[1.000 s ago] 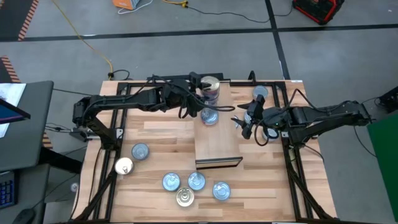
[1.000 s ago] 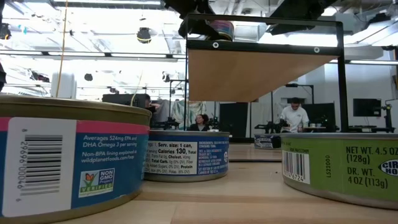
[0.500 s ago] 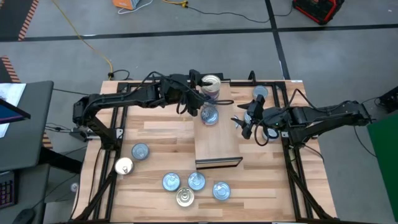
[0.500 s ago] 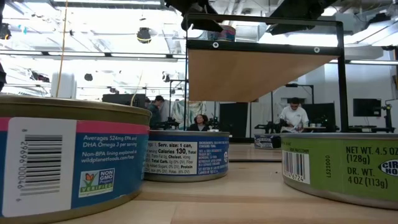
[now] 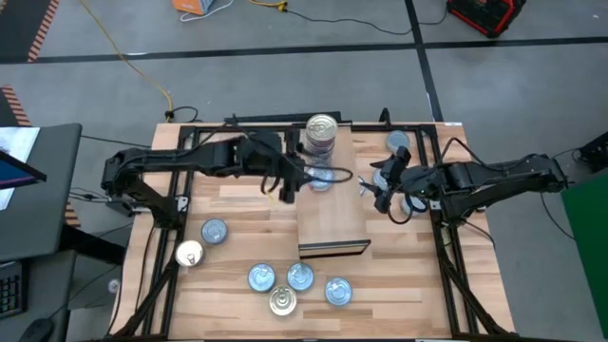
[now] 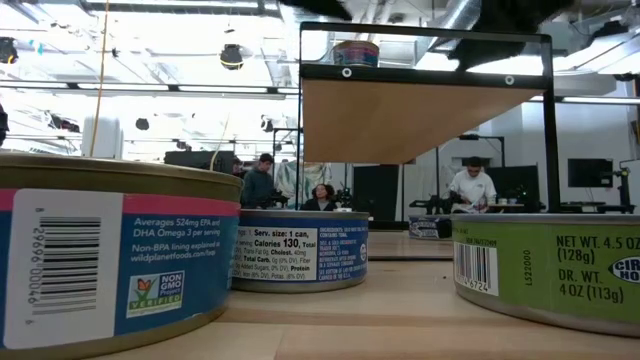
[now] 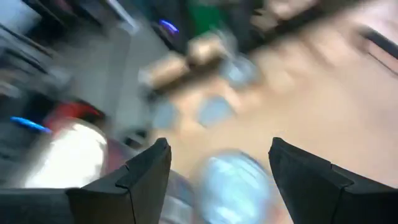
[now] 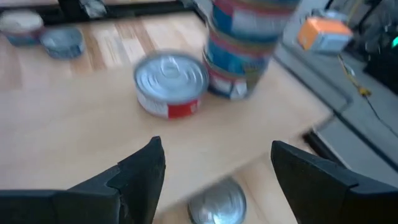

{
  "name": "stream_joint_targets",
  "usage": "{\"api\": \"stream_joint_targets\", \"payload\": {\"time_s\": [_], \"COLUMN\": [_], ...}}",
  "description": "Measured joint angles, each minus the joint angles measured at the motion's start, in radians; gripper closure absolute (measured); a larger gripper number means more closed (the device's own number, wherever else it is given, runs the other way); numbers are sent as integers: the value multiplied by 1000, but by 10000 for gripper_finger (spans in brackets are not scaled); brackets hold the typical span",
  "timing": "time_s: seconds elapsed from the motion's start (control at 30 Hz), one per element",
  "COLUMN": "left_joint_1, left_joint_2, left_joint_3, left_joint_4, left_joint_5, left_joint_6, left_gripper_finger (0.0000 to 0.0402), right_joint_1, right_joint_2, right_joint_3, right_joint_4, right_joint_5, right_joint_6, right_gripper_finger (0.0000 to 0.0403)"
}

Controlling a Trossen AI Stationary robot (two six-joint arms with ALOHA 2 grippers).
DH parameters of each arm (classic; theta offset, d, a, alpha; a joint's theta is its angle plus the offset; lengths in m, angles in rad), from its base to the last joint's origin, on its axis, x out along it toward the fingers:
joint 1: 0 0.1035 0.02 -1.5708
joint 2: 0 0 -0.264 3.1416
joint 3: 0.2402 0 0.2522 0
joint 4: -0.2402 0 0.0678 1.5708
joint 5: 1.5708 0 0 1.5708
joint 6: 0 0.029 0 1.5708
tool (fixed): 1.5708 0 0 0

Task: Stack canned seafood by type on shelf
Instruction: Stack the blue tuna can on the shelf on top of the red tuna can

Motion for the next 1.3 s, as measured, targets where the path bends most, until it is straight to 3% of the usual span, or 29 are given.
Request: {"api": "stream_joint_targets", "payload": {"time_s": [0.1,0.17,0.33,0.43,0.53,0.7,0.9,1.03,1.3], "left_joint_1": [-16,-38,-92,-115,-139,-170,-175,-180,-228], "left_joint_2": [-2,-1,-42,-98,-172,-294,-338,-338,-338], "left_joint_3": [-43,-102,-243,-328,-443,-675,-905,-979,-1018], "left_joint_4": [-77,-27,110,225,362,647,881,944,962], "left_joint_5": [237,322,163,141,100,-52,-85,-96,-322], "left_joint_6": [-68,-106,-122,-158,-195,-283,-439,-525,-541], "left_gripper_finger": [143,143,143,143,143,143,143,143,143], "right_joint_1": [-23,-47,-137,-198,-254,-324,-353,-335,-296], "right_joint_2": [0,0,0,1,1,1,25,75,225], "right_joint_3": [-9,-39,-120,-168,-211,-258,-334,-379,-410], "right_joint_4": [-61,-72,-83,-73,-64,-59,101,210,301], "right_joint_5": [0,0,-48,-111,-159,-210,-235,-238,-227], "right_joint_6": [41,49,52,59,65,115,138,138,179], "right_gripper_finger": [85,85,85,85,85,85,85,85,85]}}
